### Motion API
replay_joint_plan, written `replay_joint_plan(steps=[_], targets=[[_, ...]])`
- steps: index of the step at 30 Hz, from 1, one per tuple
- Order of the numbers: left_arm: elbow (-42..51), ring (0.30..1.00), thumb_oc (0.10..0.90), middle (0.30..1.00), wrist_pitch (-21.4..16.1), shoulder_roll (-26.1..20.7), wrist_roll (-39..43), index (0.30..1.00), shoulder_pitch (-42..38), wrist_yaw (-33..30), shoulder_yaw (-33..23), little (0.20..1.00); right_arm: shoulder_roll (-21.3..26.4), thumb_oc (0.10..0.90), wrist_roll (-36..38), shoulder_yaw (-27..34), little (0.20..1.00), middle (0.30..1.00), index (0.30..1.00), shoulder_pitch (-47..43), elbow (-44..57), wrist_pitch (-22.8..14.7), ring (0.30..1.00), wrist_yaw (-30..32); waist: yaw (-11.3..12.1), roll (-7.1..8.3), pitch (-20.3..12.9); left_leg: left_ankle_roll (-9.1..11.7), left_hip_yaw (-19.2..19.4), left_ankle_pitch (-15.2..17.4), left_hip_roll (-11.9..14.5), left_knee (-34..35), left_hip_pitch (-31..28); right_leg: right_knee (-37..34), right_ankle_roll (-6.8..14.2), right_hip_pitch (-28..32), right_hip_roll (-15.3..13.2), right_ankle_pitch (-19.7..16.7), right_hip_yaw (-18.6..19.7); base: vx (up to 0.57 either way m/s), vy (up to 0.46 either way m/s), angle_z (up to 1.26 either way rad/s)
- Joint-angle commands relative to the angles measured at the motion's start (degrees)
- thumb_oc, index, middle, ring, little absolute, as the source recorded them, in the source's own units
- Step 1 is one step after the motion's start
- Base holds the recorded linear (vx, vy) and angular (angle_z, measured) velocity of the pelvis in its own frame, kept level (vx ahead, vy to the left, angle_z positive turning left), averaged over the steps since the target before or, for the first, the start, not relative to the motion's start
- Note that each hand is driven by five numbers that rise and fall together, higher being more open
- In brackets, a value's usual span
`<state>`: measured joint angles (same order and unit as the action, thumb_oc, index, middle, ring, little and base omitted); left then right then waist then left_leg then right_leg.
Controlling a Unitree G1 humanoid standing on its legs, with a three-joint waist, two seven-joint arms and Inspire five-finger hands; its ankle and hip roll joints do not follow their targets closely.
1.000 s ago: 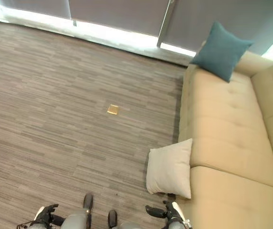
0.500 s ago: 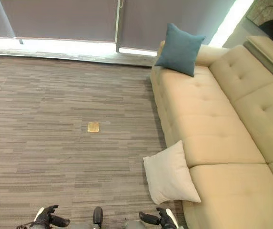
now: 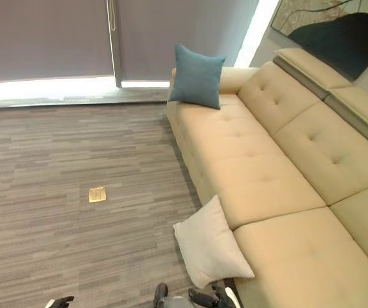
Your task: Pick up all the scattered cushions and arrange them neatly on the sofa.
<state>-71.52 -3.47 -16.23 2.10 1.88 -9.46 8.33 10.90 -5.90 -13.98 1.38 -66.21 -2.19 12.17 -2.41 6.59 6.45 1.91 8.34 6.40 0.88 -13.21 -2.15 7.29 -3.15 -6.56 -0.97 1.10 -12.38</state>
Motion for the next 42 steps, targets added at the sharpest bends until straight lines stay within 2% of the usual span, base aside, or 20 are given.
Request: replay_joint_plan(steps=[1, 4, 6, 8, 9, 10, 11, 13, 14, 17, 19, 23, 26, 29, 30, 32, 33, 37, 38, 42], targets=[[2.7, 0.900, 0.800, 0.900, -1.2, -0.9, -1.3, 0.900, -1.2, -0.3, 1.4, 0.900, 5.3, 0.800, 2.0, 0.0, 0.900, 0.900, 0.900, -1.7, 0.4, -1.2, 0.900, 2.2, -1.0, 1.15, 2.0, -0.5, -2.3, -1.0, 0.6, -15.6, 6.5, -2.7, 2.4, 3.3, 0.9, 1.8, 5.5, 0.11, -0.151, -0.14], [3.1, 0.900, 0.800, 0.900, -1.1, -0.6, -1.1, 0.900, -1.8, -0.5, 2.2, 0.900, 6.1, 0.800, 2.4, 0.0, 0.900, 0.900, 0.900, -2.2, 0.0, -0.8, 0.900, 2.1, -0.5, 1.66, 2.4, -1.9, -3.2, -0.2, -0.8, -20.0, 11.6, -3.7, 1.8, 5.0, 1.0, 2.3, 7.6, 0.17, -0.068, -0.48], [3.0, 0.900, 0.800, 0.900, -1.1, -0.3, -1.5, 0.900, -2.0, -0.4, 3.2, 0.900, 6.6, 0.800, 2.3, 0.2, 0.900, 0.900, 0.900, -2.3, -0.8, -0.7, 0.900, 2.4, -0.1, 1.80, 2.2, -2.4, -4.1, 1.9, -1.3, -13.0, 14.1, -4.7, 3.0, 6.5, 0.5, 3.2, 9.2, 0.19, 0.026, -0.57], [2.7, 0.900, 0.800, 0.900, -1.2, -0.3, -1.7, 0.900, -2.2, -0.4, 3.4, 0.900, 6.9, 0.800, 2.3, 0.4, 0.900, 0.900, 0.900, -2.3, -0.8, -0.7, 0.900, 2.3, 0.0, 1.46, 2.2, -2.2, -4.6, 1.5, -1.6, -8.1, 13.6, -4.8, 3.3, 7.1, 0.7, 3.7, 10.1, 0.16, 0.065, -0.36], [2.5, 0.900, 0.800, 0.900, -1.3, -0.2, -1.7, 0.900, -2.1, -0.5, 3.5, 0.900, 7.0, 0.800, 2.1, 0.3, 0.900, 0.900, 0.900, -2.3, -0.8, -0.7, 0.900, 2.3, 0.2, 1.00, 2.2, -1.8, -6.1, 0.3, -2.4, -4.5, 13.5, -4.8, 3.4, 7.4, 1.1, 4.0, 10.7, 0.27, 0.153, -0.39], [2.1, 0.900, 0.800, 0.900, -1.7, 0.2, -1.3, 0.900, -1.9, -0.6, 3.4, 0.900, 7.1, 0.800, 1.7, -0.1, 0.900, 0.900, 0.900, -2.6, -1.3, -0.8, 0.900, 2.5, 1.6, -0.24, 2.7, -0.5, -12.5, -4.0, -4.9, 1.8, 14.3, -4.4, 3.4, 8.8, 2.5, 4.9, 13.2, 0.19, 0.119, -0.49], [2.1, 0.900, 0.800, 0.900, -1.7, 0.3, -1.3, 0.900, -1.9, -0.6, 3.4, 0.900, 7.1, 0.800, 1.7, -0.1, 0.900, 0.900, 0.900, -2.6, -1.3, -0.8, 0.900, 2.5, 1.5, -0.22, 2.6, -0.5, -12.6, -4.3, -5.0, 2.1, 14.4, -4.5, 3.4, 8.7, 2.5, 4.8, 13.2, 0.21, 0.122, -0.65], [1.6, 0.900, 0.800, 0.900, -2.1, 0.8, -0.9, 0.900, -1.9, -0.6, 3.7, 0.900, 7.2, 0.800, 1.1, -0.3, 0.900, 0.900, 0.900, -2.6, -1.4, -0.8, 0.900, 2.7, 2.2, -1.20, 2.9, 0.3, -17.9, -7.7, -6.4, 4.8, 16.3, -3.5, 3.9, 9.8, 3.4, 5.8, 16.6, 0.22, 0.140, -1.14], [1.2, 0.900, 0.800, 0.900, -2.0, 0.9, -1.0, 0.900, -1.8, -0.5, 3.6, 0.900, 7.2, 0.800, 0.8, -0.2, 0.900, 0.900, 0.900, -2.6, -1.4, -0.8, 0.900, 2.6, 2.2, -1.76, 2.6, -0.1, -18.8, -7.4, -6.3, 6.7, 15.4, -2.6, 4.1, 9.7, 3.7, 6.5, 18.0, 0.19, 0.131, -1.23], [0.8, 0.900, 0.800, 0.900, -1.9, 1.2, -1.4, 0.900, -1.3, -0.5, 3.4, 0.900, 6.8, 0.800, -0.1, -0.1, 0.900, 0.900, 0.900, -2.1, -1.6, -0.7, 0.900, 2.5, 2.1, -2.15, 2.0, -1.1, -18.4, -7.2, -6.0, 8.0, 13.0, -0.8, 4.8, 10.1, 2.8, 7.5, 19.1, 0.19, 0.226, -0.70], [1.0, 0.900, 0.800, 0.900, -2.2, 1.2, -1.7, 0.900, -1.4, -0.8, 3.4, 0.900, 5.9, 0.800, -1.1, -0.6, 0.900, 0.900, 0.900, -2.3, -1.7, -0.6, 0.900, 2.4, 1.8, -2.20, 1.6, -2.5, -15.1, -6.2, -5.6, 7.8, 11.3, 3.4, 6.2, 8.4, 0.8, 7.1, 19.6, 0.15, 0.203, -0.62], [1.8, 0.900, 0.800, 0.900, -2.3, 0.6, -1.3, 0.900, -1.9, -1.0, 3.4, 0.900, 5.1, 0.800, -1.3, -1.3, 0.900, 0.900, 0.900, -3.0, -1.0, -0.5, 0.900, 2.1, 1.7, -2.41, 2.0, -3.8, -12.4, -4.9, -4.9, 7.7, 9.9, 10.0, 7.6, 4.7, -0.5, 5.1, 19.8, 0.06, 0.129, -0.63], [2.4, 0.900, 0.800, 0.900, -2.6, 0.0, -0.4, 0.900, -2.3, -1.5, 2.8, 0.900, 4.6, 0.800, -1.4, -1.7, 0.900, 0.900, 0.900, -4.0, 0.5, -1.2, 0.900, 2.2, 2.3, -2.95, 2.3, -4.5, -9.0, -3.4, -4.0, 7.6, 8.4, 11.8, 7.9, 2.5, -3.7, 3.8, 12.0, 0.04, 0.110, -0.90], [2.2, 0.900, 0.800, 0.900, -2.6, 0.0, 0.1, 0.900, -2.0, -1.4, 2.2, 0.900, 4.8, 0.800, -1.5, -1.9, 0.900, 0.900, 0.900, -4.7, 0.4, -1.6, 0.900, 2.3, 2.7, -2.50, 1.3, -4.4, -7.1, -2.7, -3.9, 8.7, 7.0, 7.0, 7.0, 2.7, -2.5, 4.7, 7.1, 0.08, -0.005, -0.61], [1.7, 0.900, 0.800, 0.900, -2.7, -0.1, 0.4, 0.900, -2.0, -1.4, 1.6, 0.900, 4.8, 0.800, -1.5, -1.8, 0.900, 0.900, 0.900, -4.8, 0.4, -1.7, 0.900, 2.4, 3.2, -2.31, 0.9, -4.2, -5.4, -2.4, -3.5, 9.1, 6.3, 4.8, 6.7, 3.4, -2.7, 5.3, 2.6, 0.05, -0.028, -0.50], [1.6, 0.900, 0.800, 0.900, -2.7, 0.0, 0.2, 0.900, -1.7, -1.3, 1.5, 0.900, 4.7, 0.800, -1.6, -1.9, 0.900, 0.900, 0.900, -4.7, 0.5, -1.7, 0.900, 2.3, 3.1, -2.07, 0.8, -3.9, -4.8, -2.1, -3.4, 9.2, 5.8, 3.6, 6.4, 4.0, -2.7, 5.4, 1.7, 0.07, -0.099, -0.68], [1.6, 0.900, 0.800, 0.900, -2.5, 0.0, -0.3, 0.900, -1.9, -1.3, 1.6, 0.900, 5.0, 0.800, -1.2, -1.5, 0.900, 0.900, 0.900, -4.5, 1.1, -1.8, 0.900, 2.6, 2.5, -1.41, 0.9, -3.4, -4.4, -1.7, -3.5, 7.5, 6.1, 1.9, 6.0, 4.5, -1.4, 5.5, 4.2, 0.07, -0.122, -0.49], [2.3, 0.900, 0.800, 0.900, -2.4, 0.5, 0.0, 0.900, -2.1, -1.2, 2.0, 0.900, 5.6, 0.800, 0.2, -0.6, 0.900, 0.900, 0.900, -4.2, 1.4, -2.0, 0.900, 3.0, 2.1, -0.30, 2.0, -1.8, -3.0, -0.4, -2.6, -0.7, 9.6, -0.4, 4.5, 6.0, -1.0, 5.6, 5.4, 0.01, -0.126, 0.10], [2.5, 0.900, 0.800, 0.900, -2.2, 0.8, -0.3, 0.900, -2.4, -1.2, 2.6, 0.900, 6.3, 0.800, 0.6, -0.5, 0.900, 0.900, 0.900, -4.5, 1.3, -1.8, 0.900, 3.4, 2.2, -0.53, 3.1, -1.3, -3.2, -0.4, -1.7, -6.7, 11.8, -0.1, 3.4, 6.5, -0.3, 5.8, 6.3, -0.04, -0.089, -0.04], [2.4, 0.900, 0.800, 0.900, -2.3, 1.4, 0.0, 0.900, -2.3, -1.3, 3.1, 0.900, 6.7, 0.800, 1.0, -0.6, 0.900, 0.900, 0.900, -4.4, 1.5, -1.8, 0.900, 3.3, 2.2, -0.87, 3.2, -1.8, -6.2, -0.5, -2.5, -8.8, 12.7, -0.7, 3.1, 7.1, 0.3, 5.8, 8.3, 0.01, -0.006, -0.38]])
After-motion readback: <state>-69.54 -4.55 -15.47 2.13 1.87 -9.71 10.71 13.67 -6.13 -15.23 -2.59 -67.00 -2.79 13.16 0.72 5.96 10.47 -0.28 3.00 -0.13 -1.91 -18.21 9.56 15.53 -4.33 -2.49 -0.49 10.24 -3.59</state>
